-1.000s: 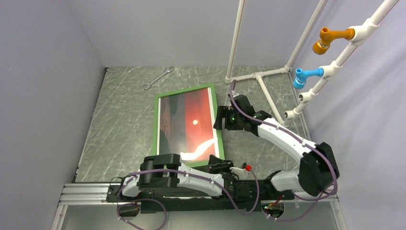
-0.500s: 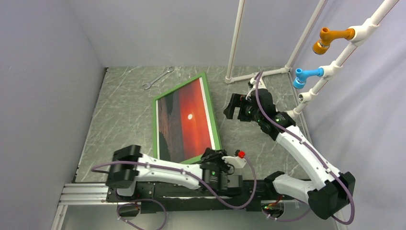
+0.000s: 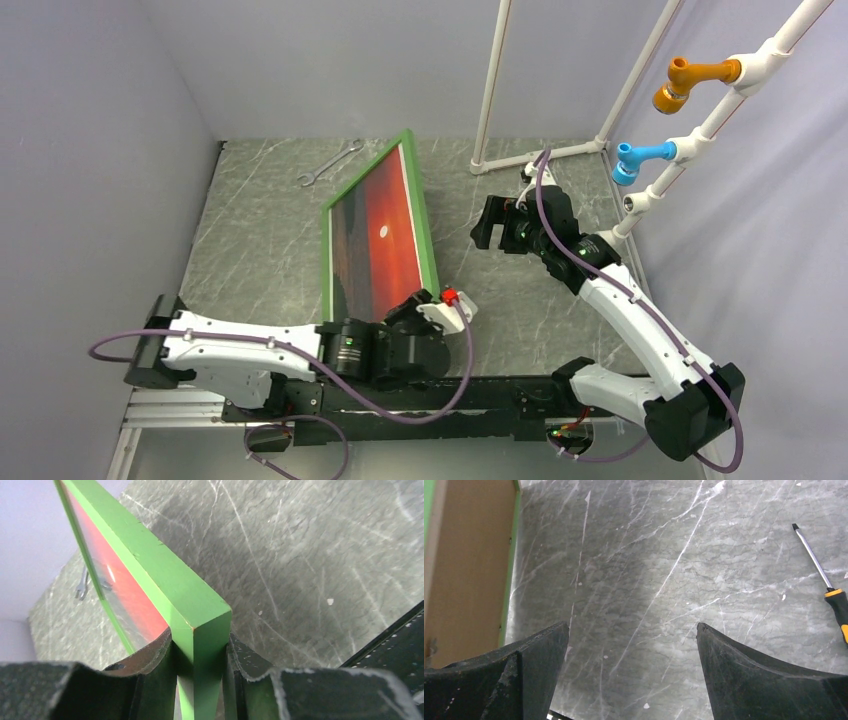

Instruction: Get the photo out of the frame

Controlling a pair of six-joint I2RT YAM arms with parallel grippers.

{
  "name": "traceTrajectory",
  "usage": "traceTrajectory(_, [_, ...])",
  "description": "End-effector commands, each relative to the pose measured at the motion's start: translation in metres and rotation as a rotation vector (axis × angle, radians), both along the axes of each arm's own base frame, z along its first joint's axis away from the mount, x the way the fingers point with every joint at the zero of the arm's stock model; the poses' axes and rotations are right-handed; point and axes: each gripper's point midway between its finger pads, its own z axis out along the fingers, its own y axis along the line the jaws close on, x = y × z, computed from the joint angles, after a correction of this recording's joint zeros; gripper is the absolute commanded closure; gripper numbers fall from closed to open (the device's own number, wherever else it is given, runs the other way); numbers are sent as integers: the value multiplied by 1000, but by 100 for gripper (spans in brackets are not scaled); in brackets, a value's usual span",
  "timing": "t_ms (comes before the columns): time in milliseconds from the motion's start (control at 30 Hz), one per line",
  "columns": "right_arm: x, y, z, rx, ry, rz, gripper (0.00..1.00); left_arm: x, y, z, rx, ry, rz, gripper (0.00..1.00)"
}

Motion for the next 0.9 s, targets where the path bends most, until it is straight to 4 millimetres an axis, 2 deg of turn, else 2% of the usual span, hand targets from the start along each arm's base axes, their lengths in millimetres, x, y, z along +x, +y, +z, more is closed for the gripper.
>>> traceTrajectory(0, [6, -4, 13, -3, -48, -16, 1, -23, -43, 56, -438, 140, -157, 100])
traceTrajectory(133, [3, 7, 11, 42, -33, 21, 1, -28, -40, 70, -569, 171, -213, 100])
traceTrajectory(200, [1, 18, 14, 98, -11, 56, 1, -29, -36, 73, -604, 183, -214, 100])
traceTrajectory(300, [-7, 42, 29, 230, -5, 136, 0, -29, -31, 74, -645, 194, -203, 100])
traceTrajectory(433, [-10, 59, 53, 354, -41, 191, 0, -32, -29, 84, -724, 205, -226, 100])
traceTrajectory(500, [-10, 63, 63, 386, -57, 201, 0, -31, -27, 84, -743, 211, -222, 100])
traceTrajectory(667, [-7, 58, 78, 392, -78, 162, 0, -32, -19, 82, -827, 247, -196, 100])
traceTrajectory(867, [-10, 66, 95, 438, -98, 180, 0, -33, -7, 83, -938, 286, -184, 100])
